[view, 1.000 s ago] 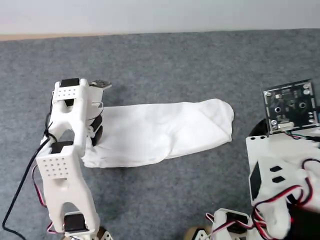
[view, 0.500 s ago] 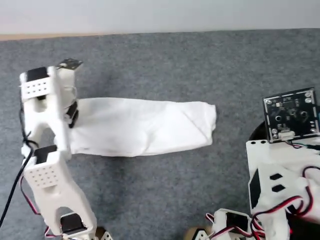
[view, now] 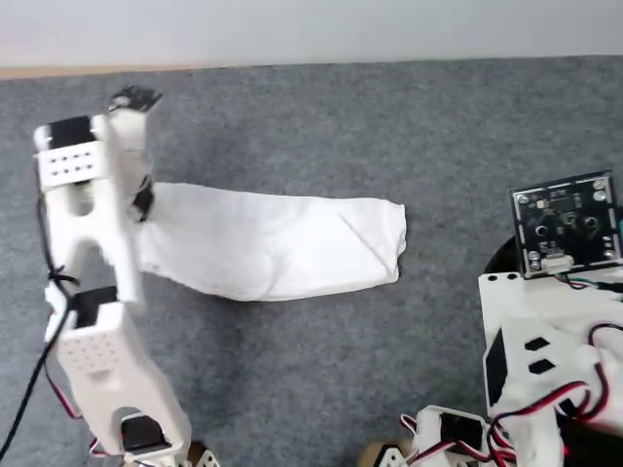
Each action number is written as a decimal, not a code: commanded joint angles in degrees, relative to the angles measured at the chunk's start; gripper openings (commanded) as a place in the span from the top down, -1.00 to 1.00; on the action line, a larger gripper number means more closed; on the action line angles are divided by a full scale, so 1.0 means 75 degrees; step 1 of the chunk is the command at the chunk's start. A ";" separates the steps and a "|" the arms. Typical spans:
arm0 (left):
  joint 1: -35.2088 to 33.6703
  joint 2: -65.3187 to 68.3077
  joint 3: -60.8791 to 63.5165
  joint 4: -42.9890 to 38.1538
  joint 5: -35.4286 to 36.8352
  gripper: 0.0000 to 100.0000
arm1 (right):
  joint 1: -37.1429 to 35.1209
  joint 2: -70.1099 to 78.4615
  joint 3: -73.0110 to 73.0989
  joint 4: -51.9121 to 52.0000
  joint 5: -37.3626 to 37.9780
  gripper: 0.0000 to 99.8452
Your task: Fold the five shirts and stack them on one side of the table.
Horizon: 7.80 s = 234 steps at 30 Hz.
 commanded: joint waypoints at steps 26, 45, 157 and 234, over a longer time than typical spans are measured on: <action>0.5720 0.0903 -0.2479 -0.0633 0.2462 0.99 | 0.0100 -0.0018 -0.0035 0.0182 0.0070 0.98; 0.6611 0.3071 -0.5269 0.0234 0.2614 0.95 | 0.0100 -0.0029 -0.0023 0.0334 0.0070 0.98; 0.7279 0.0703 -0.1870 0.0234 0.1266 0.54 | 0.3675 0.0041 0.1875 0.0100 0.1114 0.98; 0.4419 0.4689 -0.4683 -0.0961 0.1043 0.99 | 0.3698 -0.0018 0.1887 0.0182 0.1149 0.98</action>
